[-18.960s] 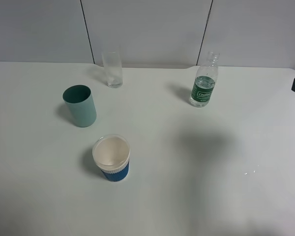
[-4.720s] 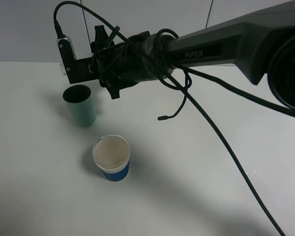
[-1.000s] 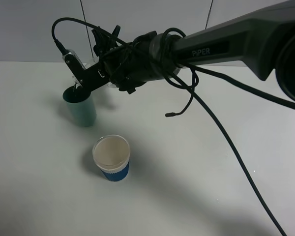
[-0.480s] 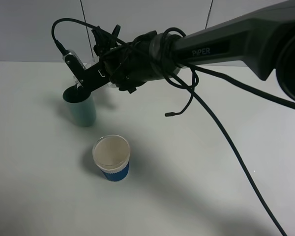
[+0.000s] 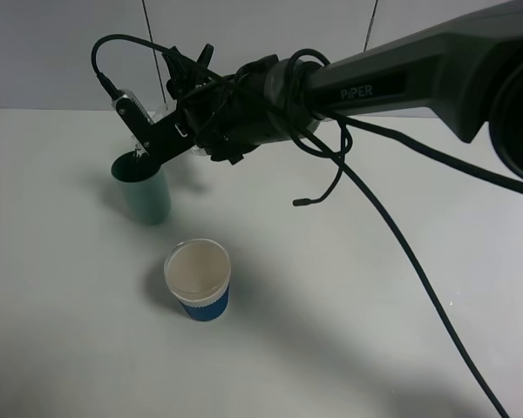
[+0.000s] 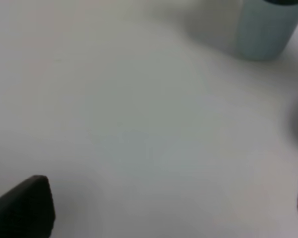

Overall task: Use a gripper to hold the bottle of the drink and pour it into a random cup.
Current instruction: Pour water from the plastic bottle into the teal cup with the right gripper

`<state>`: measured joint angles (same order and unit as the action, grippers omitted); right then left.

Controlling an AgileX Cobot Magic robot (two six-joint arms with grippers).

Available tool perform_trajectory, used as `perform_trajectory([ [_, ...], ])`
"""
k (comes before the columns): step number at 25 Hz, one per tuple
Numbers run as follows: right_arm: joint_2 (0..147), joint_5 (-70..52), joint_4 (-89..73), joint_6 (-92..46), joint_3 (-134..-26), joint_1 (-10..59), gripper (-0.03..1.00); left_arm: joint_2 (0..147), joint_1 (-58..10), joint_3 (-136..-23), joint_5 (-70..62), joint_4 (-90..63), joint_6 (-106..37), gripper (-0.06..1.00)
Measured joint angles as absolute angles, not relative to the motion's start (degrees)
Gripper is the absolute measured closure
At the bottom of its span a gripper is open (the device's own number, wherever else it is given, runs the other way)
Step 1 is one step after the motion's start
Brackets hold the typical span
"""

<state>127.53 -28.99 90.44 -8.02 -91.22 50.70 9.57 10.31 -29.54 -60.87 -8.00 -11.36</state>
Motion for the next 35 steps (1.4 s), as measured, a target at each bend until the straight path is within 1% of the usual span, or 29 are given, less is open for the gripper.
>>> perform_trajectory([
  [35, 127.53, -29.33, 90.44, -8.48, -91.22, 50.7, 0.39, 9.57, 10.31, -29.54, -60.87, -8.0, -11.36, -0.05],
])
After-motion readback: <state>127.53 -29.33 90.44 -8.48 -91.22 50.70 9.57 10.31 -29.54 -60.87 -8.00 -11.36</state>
